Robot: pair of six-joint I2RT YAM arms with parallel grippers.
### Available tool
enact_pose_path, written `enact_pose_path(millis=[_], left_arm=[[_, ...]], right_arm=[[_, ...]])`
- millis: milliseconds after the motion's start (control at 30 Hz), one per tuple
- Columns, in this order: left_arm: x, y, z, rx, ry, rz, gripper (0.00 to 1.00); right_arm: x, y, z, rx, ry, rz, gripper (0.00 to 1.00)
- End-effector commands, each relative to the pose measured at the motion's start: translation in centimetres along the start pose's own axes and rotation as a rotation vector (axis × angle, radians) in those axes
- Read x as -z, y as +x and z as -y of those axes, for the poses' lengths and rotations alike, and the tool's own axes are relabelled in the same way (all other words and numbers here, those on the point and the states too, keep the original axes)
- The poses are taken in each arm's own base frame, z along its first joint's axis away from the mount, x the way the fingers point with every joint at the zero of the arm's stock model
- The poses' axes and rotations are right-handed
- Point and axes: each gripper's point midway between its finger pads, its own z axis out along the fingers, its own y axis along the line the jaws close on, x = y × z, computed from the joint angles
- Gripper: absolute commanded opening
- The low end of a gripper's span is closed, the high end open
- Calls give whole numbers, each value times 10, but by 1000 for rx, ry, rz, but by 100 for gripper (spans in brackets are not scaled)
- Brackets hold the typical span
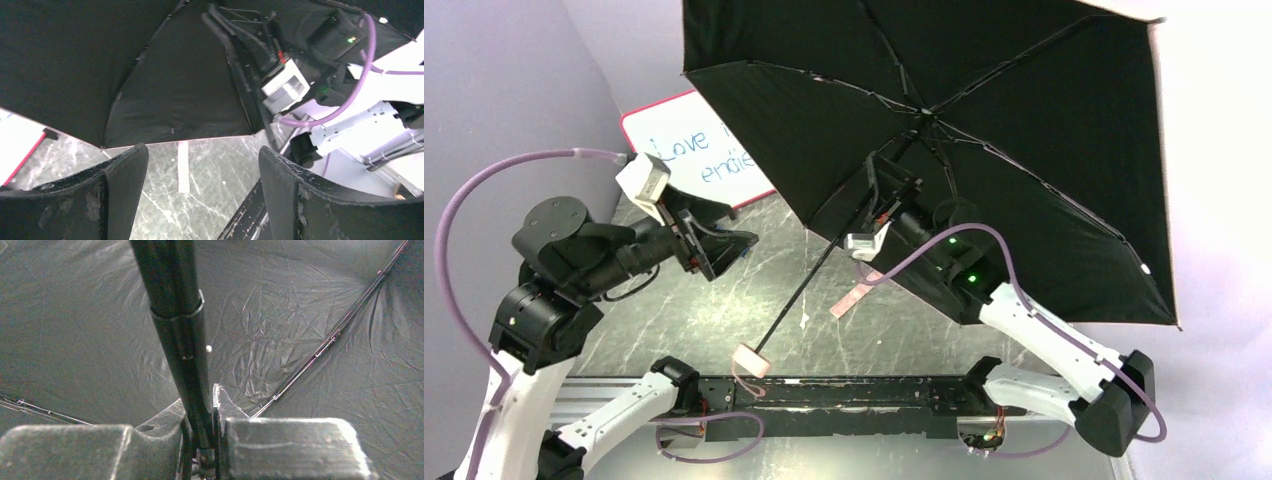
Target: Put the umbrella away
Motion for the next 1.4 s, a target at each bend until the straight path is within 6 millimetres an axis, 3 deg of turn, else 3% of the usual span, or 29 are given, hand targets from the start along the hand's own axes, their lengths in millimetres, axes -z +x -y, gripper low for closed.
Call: enact_pose_path(millis=[0,333,833,1267,1367], left_arm=[[-10,5,21,18,146,-50,86],[-20,46,15,83,186,-136,86],[-31,67,9,113,197,-186,81],[-41,94,-6,120,164,-253,65],[-44,96,-8,129,161,-254,66]], right_arm=[[-12,-9,33,201,77,-28,0],[-32,-29,55,300,105,-12,0],[-58,-45,68,342,131,9,0],[-68,-59,80,336,173,43,0],[-69,-64,82,332,184,53,0]])
